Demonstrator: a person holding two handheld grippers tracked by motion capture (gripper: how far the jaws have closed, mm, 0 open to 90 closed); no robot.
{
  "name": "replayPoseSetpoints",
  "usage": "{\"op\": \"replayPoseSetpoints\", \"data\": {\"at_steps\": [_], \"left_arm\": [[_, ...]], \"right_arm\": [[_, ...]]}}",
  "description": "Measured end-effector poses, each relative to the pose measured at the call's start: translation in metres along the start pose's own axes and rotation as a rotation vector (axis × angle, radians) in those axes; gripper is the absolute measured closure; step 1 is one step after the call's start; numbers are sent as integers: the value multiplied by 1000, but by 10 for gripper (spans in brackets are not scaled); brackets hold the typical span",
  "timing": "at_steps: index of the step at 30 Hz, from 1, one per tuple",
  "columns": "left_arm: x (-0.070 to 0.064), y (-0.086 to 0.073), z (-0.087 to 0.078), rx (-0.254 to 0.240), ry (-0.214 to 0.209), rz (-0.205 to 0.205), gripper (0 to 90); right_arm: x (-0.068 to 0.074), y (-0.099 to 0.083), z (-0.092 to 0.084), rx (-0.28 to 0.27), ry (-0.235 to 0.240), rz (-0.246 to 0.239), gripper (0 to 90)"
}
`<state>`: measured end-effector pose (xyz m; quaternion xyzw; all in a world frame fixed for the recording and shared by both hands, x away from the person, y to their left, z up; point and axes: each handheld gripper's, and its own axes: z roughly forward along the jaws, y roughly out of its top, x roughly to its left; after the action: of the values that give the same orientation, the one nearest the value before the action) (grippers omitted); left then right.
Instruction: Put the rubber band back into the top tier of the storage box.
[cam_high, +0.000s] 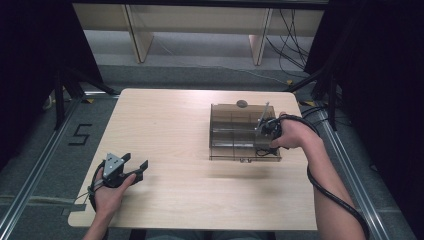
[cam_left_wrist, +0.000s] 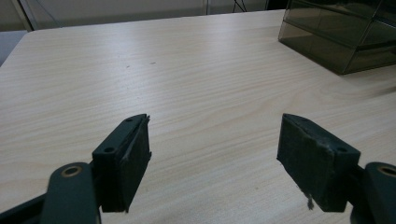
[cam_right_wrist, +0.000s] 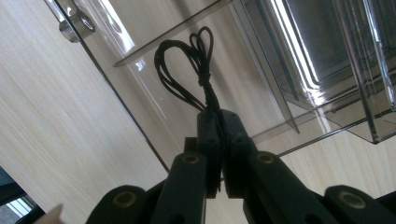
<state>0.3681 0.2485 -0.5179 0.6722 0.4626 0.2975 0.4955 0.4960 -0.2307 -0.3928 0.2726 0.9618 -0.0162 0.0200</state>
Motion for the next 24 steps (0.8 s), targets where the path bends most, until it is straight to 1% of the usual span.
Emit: {"op": "replayPoseSetpoints", "data": {"at_steps": [1, 2, 4, 5, 6, 10, 12, 15, 16, 18, 21, 22, 23, 24], "left_arm": [[0, 0, 0, 0, 0, 0, 248], [0, 0, 0, 0, 0, 0, 248], [0, 0, -1, 11, 7, 2, 248], [0, 0, 0, 0, 0, 0, 249], [0, 0, 0, 2, 2, 4, 248], [0, 0, 0, 5, 4, 1, 248], [-1, 0, 0, 11, 6, 2, 248], [0, 0, 0, 10, 6, 2, 248], [0, 0, 0, 5, 4, 2, 248], [0, 0, 0, 5, 4, 0, 249], [0, 0, 0, 9, 5, 2, 249], [0, 0, 0, 11, 6, 2, 249], [0, 0, 0, 12, 6, 2, 249], [-1, 0, 0, 12, 5, 3, 249]], "right_arm": [[0, 0, 0, 0, 0, 0, 882], [-1, 0, 1, -5, 4, -14, 877], [-1, 0, 1, -11, 6, -13, 871], [-1, 0, 0, -12, -3, -9, 867], [1, 0, 0, -9, -8, -4, 856], [0, -1, -1, -18, -9, -9, 840], [0, 0, -3, -26, -12, -33, 819], [2, 1, -5, -28, -11, -22, 797], [2, 1, -6, -28, -13, -28, 794], [4, 1, -8, -29, -20, -19, 787], [4, 1, -9, -35, -18, -32, 773], [5, 1, -10, -42, -16, -23, 768], [4, 1, -12, -51, -11, -43, 758], [4, 1, -12, -51, -11, -43, 758]]}}
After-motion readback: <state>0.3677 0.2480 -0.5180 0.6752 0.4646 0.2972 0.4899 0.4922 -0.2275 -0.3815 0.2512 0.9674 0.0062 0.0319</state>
